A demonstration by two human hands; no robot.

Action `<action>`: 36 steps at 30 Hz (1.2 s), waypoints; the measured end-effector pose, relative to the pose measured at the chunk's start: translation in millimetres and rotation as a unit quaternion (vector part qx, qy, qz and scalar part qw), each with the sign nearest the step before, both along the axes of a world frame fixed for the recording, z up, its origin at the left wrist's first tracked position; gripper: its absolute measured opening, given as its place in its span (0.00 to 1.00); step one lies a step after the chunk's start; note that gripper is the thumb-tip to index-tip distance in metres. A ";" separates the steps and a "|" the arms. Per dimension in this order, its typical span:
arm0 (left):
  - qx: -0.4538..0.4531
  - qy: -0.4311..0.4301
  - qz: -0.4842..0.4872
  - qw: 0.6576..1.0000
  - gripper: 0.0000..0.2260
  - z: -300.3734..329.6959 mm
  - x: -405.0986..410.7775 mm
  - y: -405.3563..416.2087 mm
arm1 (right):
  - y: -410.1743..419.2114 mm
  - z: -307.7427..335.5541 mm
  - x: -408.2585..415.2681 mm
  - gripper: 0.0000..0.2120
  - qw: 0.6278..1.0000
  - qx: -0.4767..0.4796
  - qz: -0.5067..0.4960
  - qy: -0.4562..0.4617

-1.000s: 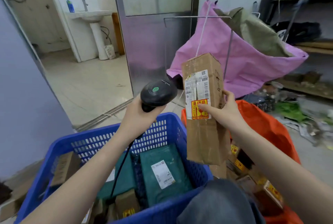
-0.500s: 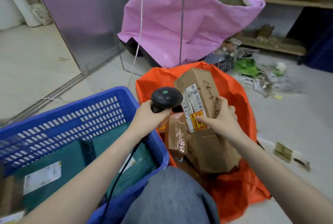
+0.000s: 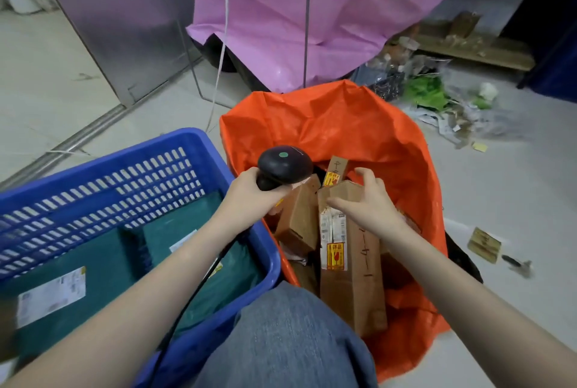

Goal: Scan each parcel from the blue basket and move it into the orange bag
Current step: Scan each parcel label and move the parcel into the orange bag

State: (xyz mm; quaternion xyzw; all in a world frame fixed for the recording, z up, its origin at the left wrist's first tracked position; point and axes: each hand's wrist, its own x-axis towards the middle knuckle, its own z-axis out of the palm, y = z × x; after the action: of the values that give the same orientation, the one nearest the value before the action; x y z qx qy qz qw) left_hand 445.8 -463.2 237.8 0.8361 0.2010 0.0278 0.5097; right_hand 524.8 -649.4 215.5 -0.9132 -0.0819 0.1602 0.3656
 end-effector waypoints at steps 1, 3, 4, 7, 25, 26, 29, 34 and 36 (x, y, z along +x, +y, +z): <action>0.005 -0.001 0.005 1.000 0.14 3.6 -2.7 2.0 | 1.8 5.2 -1.1 0.39 1.000 0.004 0.001 -0.006; 0.014 -0.009 0.012 1.000 0.14 12.6 -10.1 7.2 | 6.5 17.9 -4.0 0.38 1.000 0.018 0.004 -0.022; 0.020 -0.014 0.017 1.000 0.14 17.7 -15.2 10.8 | 9.4 25.9 -6.6 0.38 0.999 0.025 0.008 -0.031; 0.034 -0.026 0.043 0.998 0.11 34.7 -34.9 25.4 | 22.8 52.8 -18.1 0.38 0.997 0.045 0.030 -0.061; 0.067 -0.071 0.227 0.969 0.08 105.4 -239.7 170.3 | 199.6 125.5 -147.5 0.36 0.949 0.125 0.259 -0.130; 0.064 -0.067 0.242 0.966 0.08 101.7 -250.6 179.3 | 208.9 122.7 -154.6 0.36 0.947 0.124 0.268 -0.122; 0.057 -0.047 0.280 0.957 0.10 87.2 -279.3 200.8 | 236.7 110.8 -171.2 0.37 0.943 0.121 0.291 -0.105; 0.028 -0.033 0.304 0.952 0.13 55.4 -303.7 223.4 | 273.8 82.0 -184.0 0.37 0.940 0.088 0.323 -0.072; 0.015 -0.024 0.308 0.951 0.11 38.7 -303.3 230.7 | 283.2 67.3 -181.8 0.38 0.942 0.073 0.322 -0.059</action>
State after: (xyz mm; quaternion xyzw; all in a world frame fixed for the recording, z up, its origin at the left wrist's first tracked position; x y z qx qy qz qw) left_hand 142.6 -232.5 276.6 0.7404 0.4356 0.2066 0.4684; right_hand 343.1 -366.2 282.8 -0.8168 -0.4039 0.2089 0.3550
